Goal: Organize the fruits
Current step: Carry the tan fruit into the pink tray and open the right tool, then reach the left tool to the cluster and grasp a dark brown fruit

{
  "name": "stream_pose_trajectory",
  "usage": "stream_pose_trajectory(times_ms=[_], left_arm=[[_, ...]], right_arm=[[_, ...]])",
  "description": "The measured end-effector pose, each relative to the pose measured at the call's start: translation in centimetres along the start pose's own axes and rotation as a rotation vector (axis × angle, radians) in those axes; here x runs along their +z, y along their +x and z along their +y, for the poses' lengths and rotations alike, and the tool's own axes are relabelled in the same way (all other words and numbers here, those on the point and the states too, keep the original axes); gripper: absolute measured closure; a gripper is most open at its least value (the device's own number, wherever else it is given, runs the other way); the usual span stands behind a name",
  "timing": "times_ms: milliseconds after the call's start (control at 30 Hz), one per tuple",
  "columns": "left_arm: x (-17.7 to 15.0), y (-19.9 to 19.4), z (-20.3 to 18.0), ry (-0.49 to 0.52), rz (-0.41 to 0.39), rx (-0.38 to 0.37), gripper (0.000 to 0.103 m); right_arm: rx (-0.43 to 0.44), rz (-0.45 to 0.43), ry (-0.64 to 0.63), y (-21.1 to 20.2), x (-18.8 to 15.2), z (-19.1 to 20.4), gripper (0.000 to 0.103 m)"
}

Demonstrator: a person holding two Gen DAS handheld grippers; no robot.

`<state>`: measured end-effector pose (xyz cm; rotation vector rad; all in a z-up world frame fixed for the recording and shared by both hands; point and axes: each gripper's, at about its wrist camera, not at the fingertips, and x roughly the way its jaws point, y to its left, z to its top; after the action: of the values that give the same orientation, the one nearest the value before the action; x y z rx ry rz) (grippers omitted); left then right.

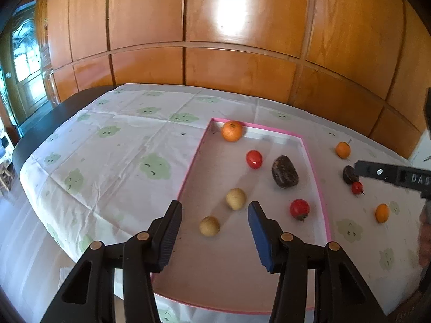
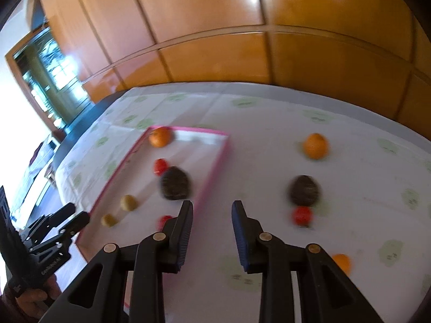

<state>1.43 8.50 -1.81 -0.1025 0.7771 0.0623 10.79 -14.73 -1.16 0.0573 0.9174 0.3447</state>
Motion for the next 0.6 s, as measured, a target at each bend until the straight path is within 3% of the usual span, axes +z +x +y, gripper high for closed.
stream_pose_trajectory(times_ms=[600], left_arm=[[0.6, -0.2, -4.4, 0.113, -0.007, -0.044, 0.051]], right_arm=[[-0.272, -0.076, 0.193, -5.7, -0.5, -15.1, 0.070]])
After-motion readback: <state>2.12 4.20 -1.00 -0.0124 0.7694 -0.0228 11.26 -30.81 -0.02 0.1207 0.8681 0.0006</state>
